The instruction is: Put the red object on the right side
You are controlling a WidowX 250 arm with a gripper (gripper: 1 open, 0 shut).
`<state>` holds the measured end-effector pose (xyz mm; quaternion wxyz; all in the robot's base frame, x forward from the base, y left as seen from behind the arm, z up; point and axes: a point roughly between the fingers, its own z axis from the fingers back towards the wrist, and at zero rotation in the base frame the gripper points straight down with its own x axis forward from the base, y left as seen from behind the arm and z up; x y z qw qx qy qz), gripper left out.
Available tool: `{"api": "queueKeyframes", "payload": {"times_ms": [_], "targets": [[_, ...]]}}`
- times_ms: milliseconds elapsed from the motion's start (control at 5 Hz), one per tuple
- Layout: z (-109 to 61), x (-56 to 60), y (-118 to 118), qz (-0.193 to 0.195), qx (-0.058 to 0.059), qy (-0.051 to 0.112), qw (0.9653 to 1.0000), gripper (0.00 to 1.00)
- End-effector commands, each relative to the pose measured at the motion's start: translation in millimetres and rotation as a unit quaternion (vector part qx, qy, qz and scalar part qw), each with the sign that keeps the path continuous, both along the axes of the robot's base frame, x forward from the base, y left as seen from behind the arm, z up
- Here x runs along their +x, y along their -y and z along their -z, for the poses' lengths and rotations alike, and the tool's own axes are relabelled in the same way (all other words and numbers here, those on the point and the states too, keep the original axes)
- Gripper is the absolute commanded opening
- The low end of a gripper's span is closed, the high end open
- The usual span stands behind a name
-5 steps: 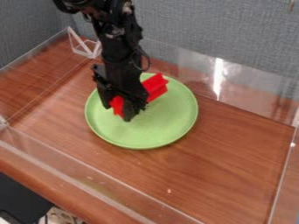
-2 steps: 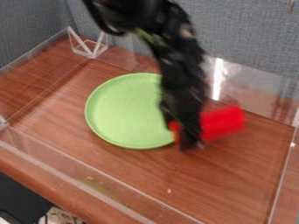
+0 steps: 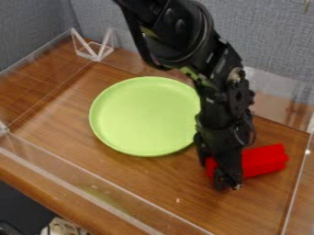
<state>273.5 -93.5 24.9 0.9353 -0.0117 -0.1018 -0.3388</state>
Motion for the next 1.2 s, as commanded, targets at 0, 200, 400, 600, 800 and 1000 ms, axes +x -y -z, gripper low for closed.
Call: {"api": "queueKeyframes", "payload": {"times_ms": [0, 200, 400, 600, 800, 1000], "targets": [[0.0, -1.4, -7.0, -0.018, -0.005, -0.004, 0.9998, 0.00], [-0.3, -2.9, -18.0, -0.039, -0.009, -0.014, 0.9991, 0.00], [-1.5, -13.2, -12.7, -0.025, -0.012, -0.028, 0.9992, 0.00], [-2.7, -22.0, -5.6, -0.007, -0.014, -0.040, 0.9991, 0.00], [-2.9, -28.4, 1.1, 0.009, -0.015, -0.049, 0.9986, 0.00], [-3.1, -27.2, -1.4, -0.001, -0.016, -0.056, 0.9983, 0.00]]}}
